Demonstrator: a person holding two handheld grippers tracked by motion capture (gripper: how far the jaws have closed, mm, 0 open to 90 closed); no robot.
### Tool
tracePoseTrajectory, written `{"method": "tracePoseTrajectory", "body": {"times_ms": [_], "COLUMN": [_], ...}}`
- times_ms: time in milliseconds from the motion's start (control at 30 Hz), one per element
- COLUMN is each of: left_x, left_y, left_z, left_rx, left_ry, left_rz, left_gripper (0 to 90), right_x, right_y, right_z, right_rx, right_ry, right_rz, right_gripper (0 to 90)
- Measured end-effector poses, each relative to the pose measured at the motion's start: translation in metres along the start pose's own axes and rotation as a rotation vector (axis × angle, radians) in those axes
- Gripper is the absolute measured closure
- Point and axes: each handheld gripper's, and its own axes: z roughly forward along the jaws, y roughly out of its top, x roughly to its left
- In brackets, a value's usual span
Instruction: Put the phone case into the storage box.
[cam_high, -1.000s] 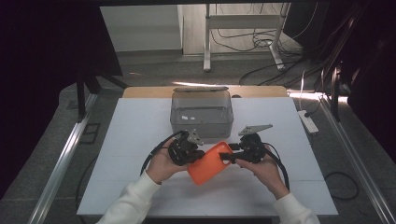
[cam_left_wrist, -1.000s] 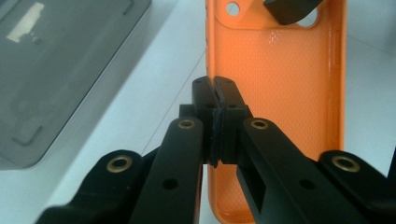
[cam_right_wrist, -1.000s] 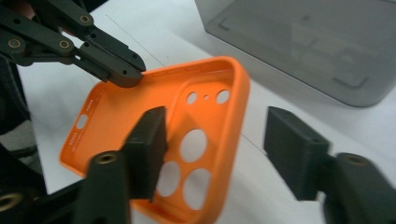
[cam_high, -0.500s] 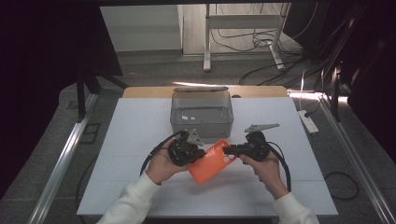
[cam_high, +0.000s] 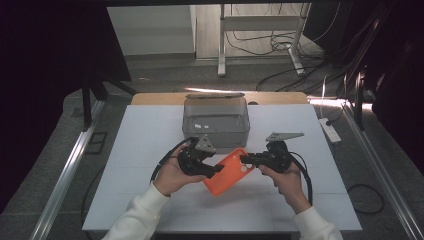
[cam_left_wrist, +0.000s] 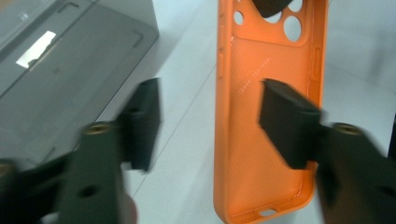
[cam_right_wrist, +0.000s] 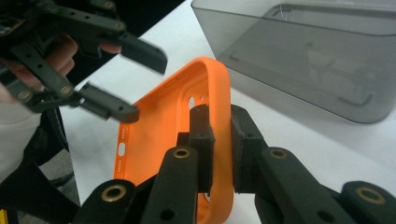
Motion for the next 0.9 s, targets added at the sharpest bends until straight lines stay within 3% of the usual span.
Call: {"method": "tracePoseTrajectory", "body": {"times_ms": [200,300,700,900], "left_x": [0.006,0.011,0.03,0.033], "left_y": [-0.002,-0.004,-0.015,-0.017], "left_z": [-0.009,-0.012,-0.006,-0.003], "left_rx": [-0.097,-0.134,-0.147,-0.154], "left_ry": [-0.035,-0.08,-0.184,-0.229], "left_rz": [-0.048,-0.083,-0.158,-0.176], "left_gripper": [23.3,19.2,18.4,18.8], "right_x": [0.001,0.0,0.001,0.001], "right_y": [0.001,0.002,0.002,0.002], "right_z": [-0.005,-0.006,-0.009,-0.008], "right_rx": [-0.025,-0.031,-0.052,-0.049], "right_ry": [0.006,0.01,0.024,0.028], "right_rz": [-0.007,-0.009,-0.02,-0.028], "right_gripper": [81.3,81.2,81.2,81.2]}}
